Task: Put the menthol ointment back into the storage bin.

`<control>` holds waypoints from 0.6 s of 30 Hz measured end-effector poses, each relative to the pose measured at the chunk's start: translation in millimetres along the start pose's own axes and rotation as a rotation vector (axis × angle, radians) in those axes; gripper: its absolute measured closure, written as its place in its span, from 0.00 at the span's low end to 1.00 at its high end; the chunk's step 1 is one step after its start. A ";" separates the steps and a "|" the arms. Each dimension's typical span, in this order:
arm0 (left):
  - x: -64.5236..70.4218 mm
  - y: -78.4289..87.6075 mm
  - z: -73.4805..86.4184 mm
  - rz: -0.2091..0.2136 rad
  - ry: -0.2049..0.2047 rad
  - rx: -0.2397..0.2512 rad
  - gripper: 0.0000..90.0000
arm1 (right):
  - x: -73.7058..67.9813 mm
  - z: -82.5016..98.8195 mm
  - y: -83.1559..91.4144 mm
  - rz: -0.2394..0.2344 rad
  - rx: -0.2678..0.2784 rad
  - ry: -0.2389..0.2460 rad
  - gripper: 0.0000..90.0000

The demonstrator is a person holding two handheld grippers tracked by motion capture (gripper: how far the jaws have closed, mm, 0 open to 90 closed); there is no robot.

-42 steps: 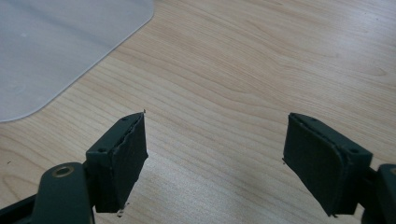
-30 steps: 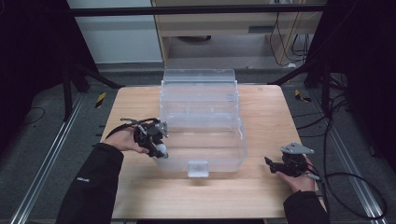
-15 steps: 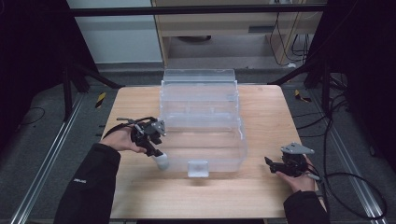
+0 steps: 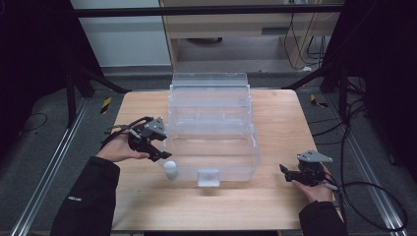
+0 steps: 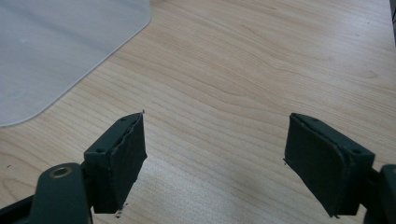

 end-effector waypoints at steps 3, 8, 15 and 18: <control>1.0 5.7 4.6 -0.055 0.038 0.048 0.30 | 0.6 -0.4 1.0 0.005 0.005 -0.006 0.23; 4.3 17.1 14.2 -0.124 0.132 0.137 0.25 | 2.4 -0.7 2.1 0.010 0.013 -0.006 0.23; 10.6 35.9 32.6 -0.305 0.268 0.257 0.23 | 2.7 -0.5 3.6 0.012 0.013 -0.015 0.22; 11.8 41.3 47.4 -0.401 0.325 0.292 0.22 | 3.4 -0.7 4.1 0.015 0.018 -0.017 0.22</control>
Point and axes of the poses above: each handheld gripper's, and its own axes: y roughly backward along the jaws, z roughly out of its underside, x roughly to its right, the point moved 3 cm from there along -y, roughly forward along the jaws, and after that the axes turned 13 degrees about x, right-handed, at the moved point
